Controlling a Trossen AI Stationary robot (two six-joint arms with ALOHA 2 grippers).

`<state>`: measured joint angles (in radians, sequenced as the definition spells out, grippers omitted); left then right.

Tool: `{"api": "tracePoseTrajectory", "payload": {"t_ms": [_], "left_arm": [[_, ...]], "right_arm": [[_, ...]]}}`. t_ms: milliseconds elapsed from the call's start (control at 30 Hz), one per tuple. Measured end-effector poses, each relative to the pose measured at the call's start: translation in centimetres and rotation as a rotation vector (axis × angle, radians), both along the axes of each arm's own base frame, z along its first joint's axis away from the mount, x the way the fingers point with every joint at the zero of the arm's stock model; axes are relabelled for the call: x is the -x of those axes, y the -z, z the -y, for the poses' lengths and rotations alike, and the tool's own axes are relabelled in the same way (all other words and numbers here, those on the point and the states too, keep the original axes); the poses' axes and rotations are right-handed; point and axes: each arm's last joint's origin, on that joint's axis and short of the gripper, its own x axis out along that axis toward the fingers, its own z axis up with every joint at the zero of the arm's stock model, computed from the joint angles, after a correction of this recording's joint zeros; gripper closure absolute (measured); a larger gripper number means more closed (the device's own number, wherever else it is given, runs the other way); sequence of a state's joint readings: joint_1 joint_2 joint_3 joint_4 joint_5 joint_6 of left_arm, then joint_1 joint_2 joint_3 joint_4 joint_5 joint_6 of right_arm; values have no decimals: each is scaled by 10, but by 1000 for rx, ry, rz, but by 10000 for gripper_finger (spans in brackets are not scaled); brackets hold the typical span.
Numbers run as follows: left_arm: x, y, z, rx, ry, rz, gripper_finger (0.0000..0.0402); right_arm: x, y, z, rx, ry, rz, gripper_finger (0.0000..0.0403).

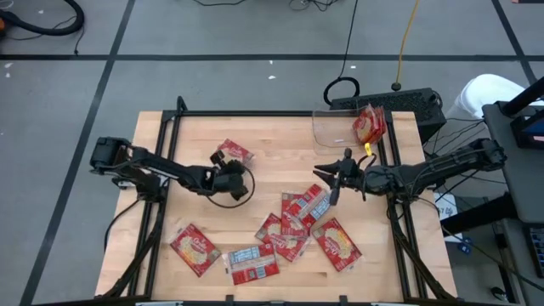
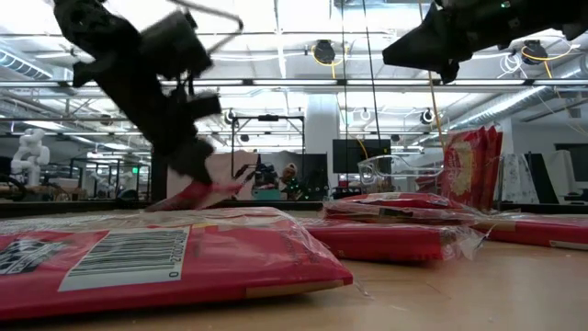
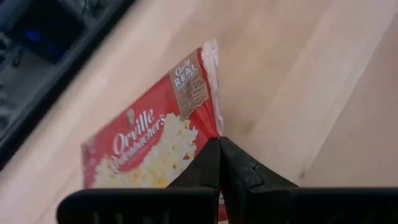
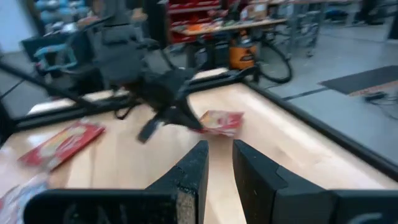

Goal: Sort popcorn bags into baskets
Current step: Put the red popcorn bag into the transparent bin

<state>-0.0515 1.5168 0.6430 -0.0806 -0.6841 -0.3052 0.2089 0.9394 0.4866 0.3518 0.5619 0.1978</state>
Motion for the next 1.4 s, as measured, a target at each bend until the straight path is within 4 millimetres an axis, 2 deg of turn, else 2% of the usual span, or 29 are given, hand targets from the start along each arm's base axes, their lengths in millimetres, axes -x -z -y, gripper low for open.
{"api": "tracePoseTrajectory", "payload": {"t_ms": [267,500,833,1000,1200,1400], "left_arm": [[-3,-52,7,-31,68,319,400],[-7,-78,24,-32,143,544,400],[-9,-86,30,-6,157,641,401],[-10,-86,30,35,130,679,401],[-11,-92,29,56,119,750,401],[-12,-97,24,67,89,817,401]], "right_arm": [[0,-5,2,27,88,48,334],[-6,4,1,71,103,-15,334],[-32,28,-5,140,64,-58,334],[-50,42,-10,117,16,0,328],[-87,49,-24,161,-24,-37,276],[-128,48,-48,319,175,-67,222]]}}
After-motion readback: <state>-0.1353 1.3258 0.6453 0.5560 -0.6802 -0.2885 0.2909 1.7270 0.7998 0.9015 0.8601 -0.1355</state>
